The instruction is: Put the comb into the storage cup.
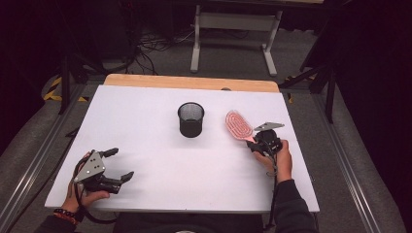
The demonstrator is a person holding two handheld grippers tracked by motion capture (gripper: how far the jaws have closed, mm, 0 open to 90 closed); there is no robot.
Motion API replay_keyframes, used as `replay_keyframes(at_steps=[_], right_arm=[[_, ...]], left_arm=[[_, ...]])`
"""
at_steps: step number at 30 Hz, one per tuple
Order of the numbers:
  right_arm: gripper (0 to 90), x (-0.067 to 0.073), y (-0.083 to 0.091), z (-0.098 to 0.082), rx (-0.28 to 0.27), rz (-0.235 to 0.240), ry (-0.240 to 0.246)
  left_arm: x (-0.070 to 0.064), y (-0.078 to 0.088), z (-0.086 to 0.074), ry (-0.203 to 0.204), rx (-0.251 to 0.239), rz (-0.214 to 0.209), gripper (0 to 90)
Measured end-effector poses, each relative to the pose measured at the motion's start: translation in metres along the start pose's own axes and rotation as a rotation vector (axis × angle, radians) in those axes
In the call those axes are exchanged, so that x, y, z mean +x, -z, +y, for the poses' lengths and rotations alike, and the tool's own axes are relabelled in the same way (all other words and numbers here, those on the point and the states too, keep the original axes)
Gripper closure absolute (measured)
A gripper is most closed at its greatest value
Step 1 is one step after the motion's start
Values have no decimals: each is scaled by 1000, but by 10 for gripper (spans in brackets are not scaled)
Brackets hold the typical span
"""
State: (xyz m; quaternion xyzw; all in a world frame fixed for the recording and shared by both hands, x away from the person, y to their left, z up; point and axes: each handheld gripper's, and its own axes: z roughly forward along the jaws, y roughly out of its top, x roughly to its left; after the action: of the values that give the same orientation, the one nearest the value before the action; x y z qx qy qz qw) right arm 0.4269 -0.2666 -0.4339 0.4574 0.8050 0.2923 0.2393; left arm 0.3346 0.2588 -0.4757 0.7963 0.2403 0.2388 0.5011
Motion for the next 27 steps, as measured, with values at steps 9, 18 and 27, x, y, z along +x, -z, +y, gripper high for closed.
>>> replay_keyframes(at_steps=[9,18,27], right_arm=[[692,2,12,1,-91,-44,-1],[692,5,26,2,-194,-68,0],[692,16,41,3,-292,-80,55]], left_arm=[[2,1,0,18,-5,2,60],[3,1,-1,29,-7,4,62],[6,3,0,55,-20,9,68]])
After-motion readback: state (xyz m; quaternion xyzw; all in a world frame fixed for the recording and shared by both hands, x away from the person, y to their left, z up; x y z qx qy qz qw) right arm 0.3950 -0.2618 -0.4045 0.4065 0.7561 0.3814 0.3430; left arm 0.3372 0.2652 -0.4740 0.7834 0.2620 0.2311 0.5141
